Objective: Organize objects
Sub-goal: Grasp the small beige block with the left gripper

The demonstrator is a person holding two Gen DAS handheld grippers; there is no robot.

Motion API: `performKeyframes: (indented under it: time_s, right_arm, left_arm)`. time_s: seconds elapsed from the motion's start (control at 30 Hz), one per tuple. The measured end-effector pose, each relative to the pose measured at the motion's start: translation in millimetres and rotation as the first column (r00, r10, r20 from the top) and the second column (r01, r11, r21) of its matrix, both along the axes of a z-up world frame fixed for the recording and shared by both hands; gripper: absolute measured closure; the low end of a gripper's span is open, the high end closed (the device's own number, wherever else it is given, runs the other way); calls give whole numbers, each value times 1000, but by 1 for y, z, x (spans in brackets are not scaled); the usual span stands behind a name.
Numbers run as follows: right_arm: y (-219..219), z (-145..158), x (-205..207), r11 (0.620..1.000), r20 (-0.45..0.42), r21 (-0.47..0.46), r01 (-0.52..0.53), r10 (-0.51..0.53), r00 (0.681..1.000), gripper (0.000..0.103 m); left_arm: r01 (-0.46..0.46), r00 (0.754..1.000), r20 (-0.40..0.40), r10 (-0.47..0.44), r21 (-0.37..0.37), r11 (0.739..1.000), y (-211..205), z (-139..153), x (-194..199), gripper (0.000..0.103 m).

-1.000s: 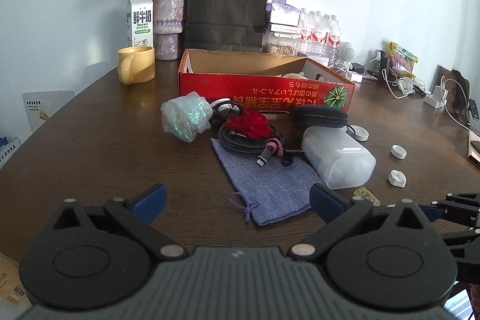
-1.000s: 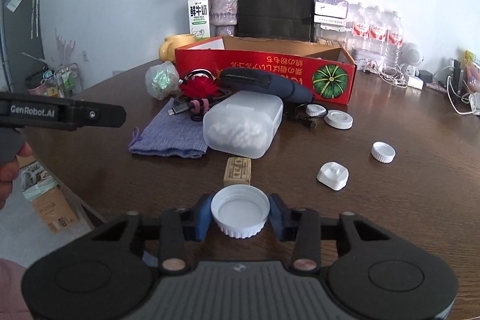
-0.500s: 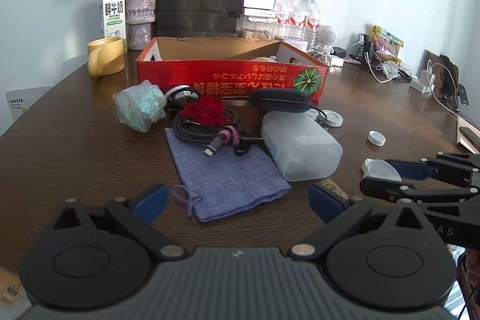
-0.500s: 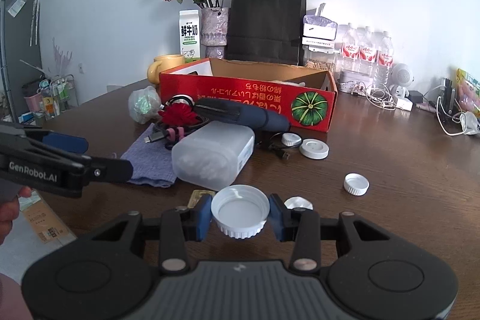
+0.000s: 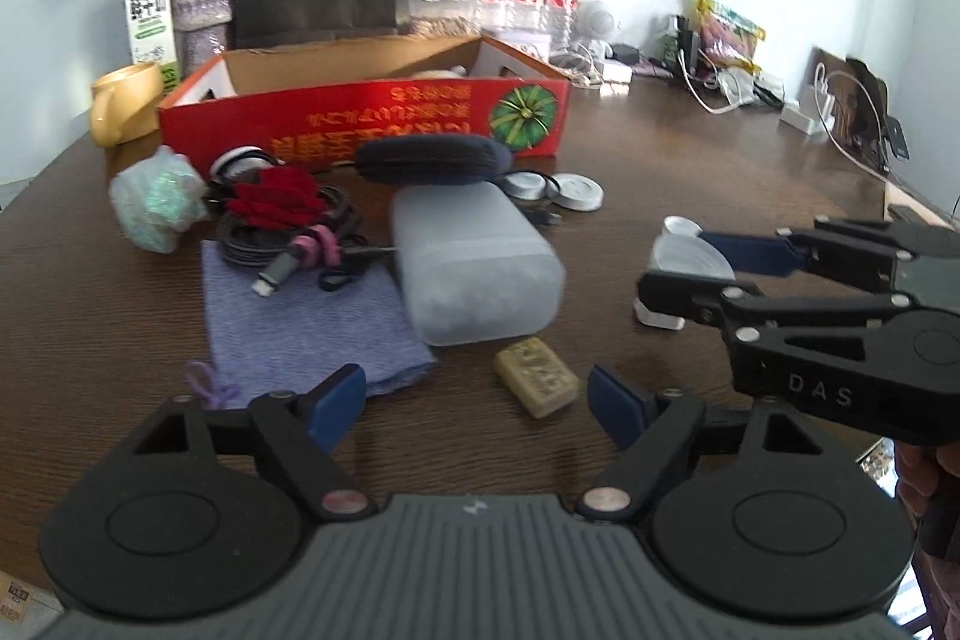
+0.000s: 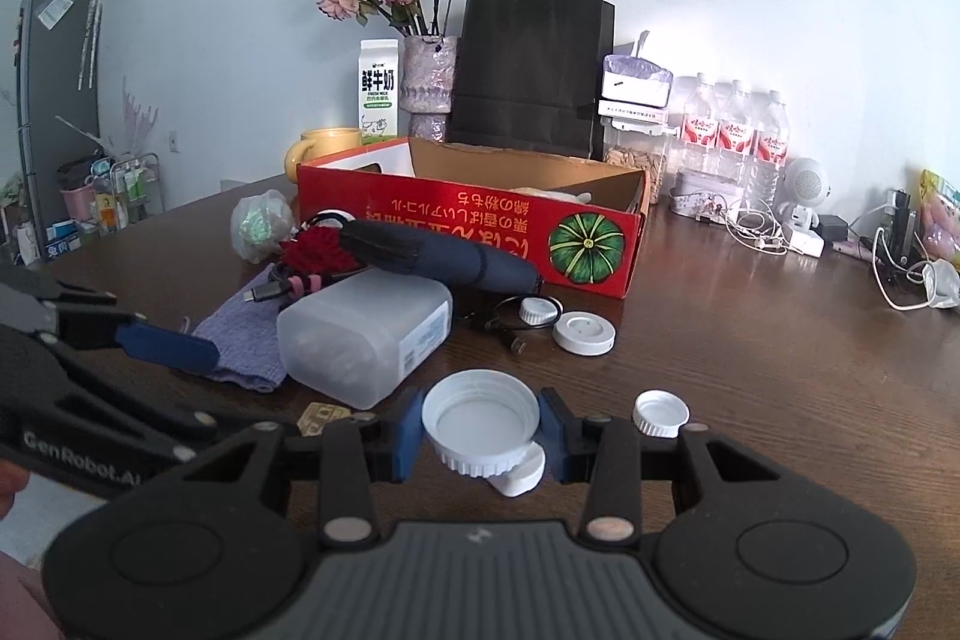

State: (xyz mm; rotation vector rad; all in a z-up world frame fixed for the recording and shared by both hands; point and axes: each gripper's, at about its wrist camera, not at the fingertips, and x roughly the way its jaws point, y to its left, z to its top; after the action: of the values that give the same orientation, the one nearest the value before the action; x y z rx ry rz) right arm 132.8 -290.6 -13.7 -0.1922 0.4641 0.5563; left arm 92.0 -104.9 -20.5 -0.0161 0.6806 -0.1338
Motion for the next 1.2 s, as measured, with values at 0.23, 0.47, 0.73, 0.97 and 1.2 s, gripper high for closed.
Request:
performKeyframes:
  time_s: [0.23, 0.47, 0.73, 0.97, 1.2]
  right_arm:
    - [-6, -3, 9, 999, 17, -11, -47, 47, 999, 64]
    - [-8, -7, 15, 997, 13, -8, -73, 73, 997, 64]
    - [-7, -8, 15, 997, 8, 1, -82, 82, 997, 64]
    - [-3, -5, 13, 997, 10, 2, -77, 77, 997, 64]
    - [6, 4, 8, 997, 27, -2, -73, 73, 997, 64]
  left_arm:
    - [-1, 999, -44, 0, -7, 1000, -15, -5, 13, 43]
    - [-10, 999, -52, 11, 15, 1000, -24, -6, 18, 50]
    - [-8, 999, -48, 8, 10, 1000, -22, -4, 16, 75]
    - [-1, 1000, -18, 1, 8, 1000, -17, 2, 10, 75]
    - [9, 1000, 22, -9, 4, 1000, -5, 12, 0, 75]
